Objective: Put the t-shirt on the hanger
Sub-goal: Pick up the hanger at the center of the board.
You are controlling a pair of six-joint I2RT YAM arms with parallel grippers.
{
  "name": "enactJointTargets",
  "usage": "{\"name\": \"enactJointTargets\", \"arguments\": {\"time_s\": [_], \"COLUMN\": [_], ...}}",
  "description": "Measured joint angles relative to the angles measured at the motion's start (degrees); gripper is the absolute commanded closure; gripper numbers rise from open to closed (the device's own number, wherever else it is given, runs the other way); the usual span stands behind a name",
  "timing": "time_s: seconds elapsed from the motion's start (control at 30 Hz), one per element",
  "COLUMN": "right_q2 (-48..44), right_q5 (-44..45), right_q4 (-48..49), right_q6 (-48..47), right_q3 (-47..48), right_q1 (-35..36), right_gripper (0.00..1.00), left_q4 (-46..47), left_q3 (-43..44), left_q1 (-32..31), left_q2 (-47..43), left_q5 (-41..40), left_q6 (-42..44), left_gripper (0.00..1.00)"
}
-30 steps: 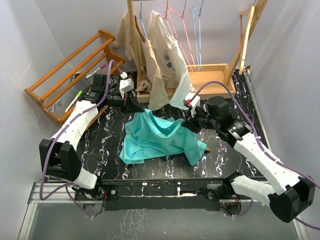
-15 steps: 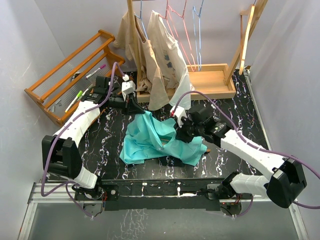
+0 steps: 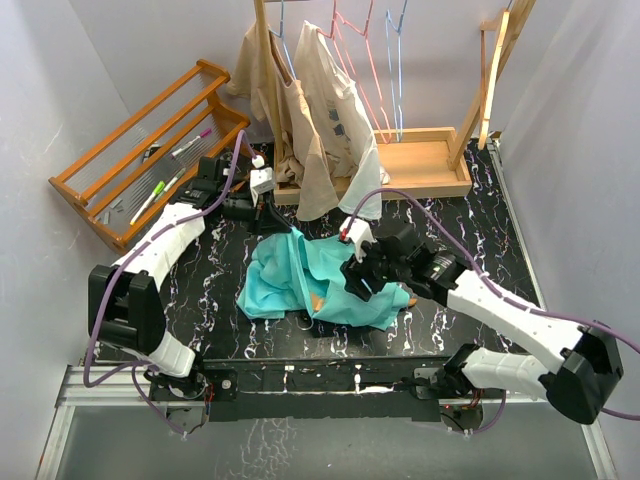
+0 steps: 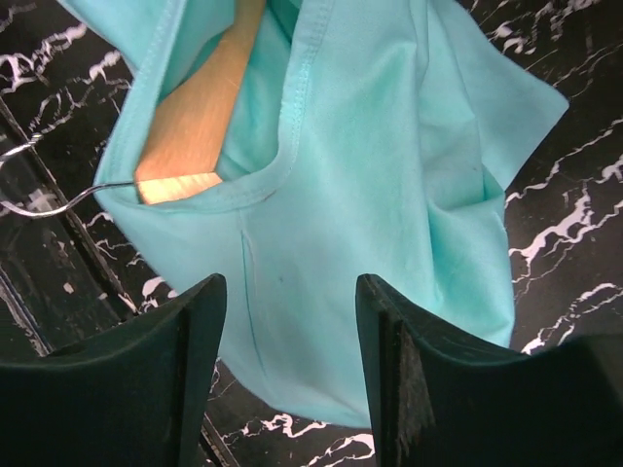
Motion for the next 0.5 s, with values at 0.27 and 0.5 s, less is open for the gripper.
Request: {"name": "enactJointTargets", "arguments": {"time_s": [0.27,0.5], "right_q2": [-5.1,3.7], "right_q5": [7.0,19.2], "right_q4": [-2.9,-1.7], "right_q6": [1.8,3.1], "right_q3": [4.2,6.0], "right_q1": [7.7,24.0], "right_gripper": [0.39,0.39], "left_q4": [1.3,1.9], "left_q3": [0.4,1.0], "left_q1": [0.0,0.0], "left_q2": [0.9,2.6], "left_q5": [-0.2,-0.4], "left_q6": [-1.3,-2.5], "left_gripper": [1.0,1.0]}}
